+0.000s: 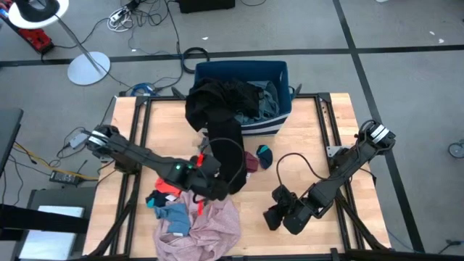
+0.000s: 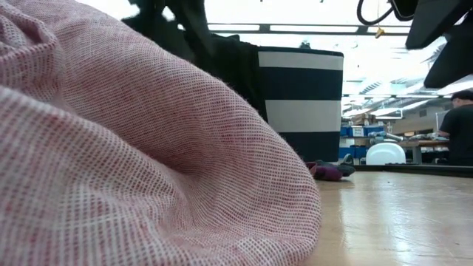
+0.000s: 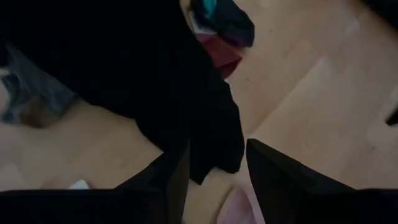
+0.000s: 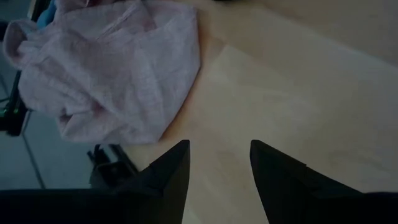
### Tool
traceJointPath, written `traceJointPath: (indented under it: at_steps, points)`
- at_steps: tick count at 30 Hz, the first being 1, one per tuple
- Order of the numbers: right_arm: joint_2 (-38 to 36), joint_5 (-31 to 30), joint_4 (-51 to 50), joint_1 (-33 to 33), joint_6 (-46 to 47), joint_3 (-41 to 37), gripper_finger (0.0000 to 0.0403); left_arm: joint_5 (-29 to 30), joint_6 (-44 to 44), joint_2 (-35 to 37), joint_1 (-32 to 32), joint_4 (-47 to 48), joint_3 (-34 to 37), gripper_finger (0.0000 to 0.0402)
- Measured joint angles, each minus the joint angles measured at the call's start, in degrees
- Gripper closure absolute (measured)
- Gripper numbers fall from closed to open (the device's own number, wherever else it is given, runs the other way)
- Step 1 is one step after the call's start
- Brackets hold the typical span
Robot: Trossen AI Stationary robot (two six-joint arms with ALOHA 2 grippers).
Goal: Sort clothes
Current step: Put the black pants into the blue bin
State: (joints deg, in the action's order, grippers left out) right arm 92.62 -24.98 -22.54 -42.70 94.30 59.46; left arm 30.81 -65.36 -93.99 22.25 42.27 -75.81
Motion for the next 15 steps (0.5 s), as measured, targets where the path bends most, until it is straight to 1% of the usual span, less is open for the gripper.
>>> traceJointPath:
  at_steps: [3, 6, 8, 11, 15]
  points:
    - [0.00, 0.79, 0.93, 0.00, -0.06, 0.00, 0.0234, 0.04, -0.61, 2.29, -1.82, -7.15, 6.09, 0.0239]
    - [-0.02, 1.12, 1.90, 0.00, -0.06, 0.00, 0.0234, -0.84, 1.58, 4.57, -4.20, -11.79, 10.62, 0.0239]
    - [-0.02, 1.23, 2.24, 0.00, -0.06, 0.00, 0.0234, -2.12, 3.24, 5.71, -5.77, -12.66, 12.92, 0.0239]
    - [-0.02, 1.23, 3.41, 0.02, -0.06, 0.00, 0.0234, -3.19, 3.48, 6.89, -8.07, -12.79, 16.57, 0.0239]
    - [-0.02, 1.23, 3.73, 0.02, -0.04, 0.00, 0.0234, -5.60, 4.42, 7.24, -11.24, -16.55, 21.47, 0.0239]
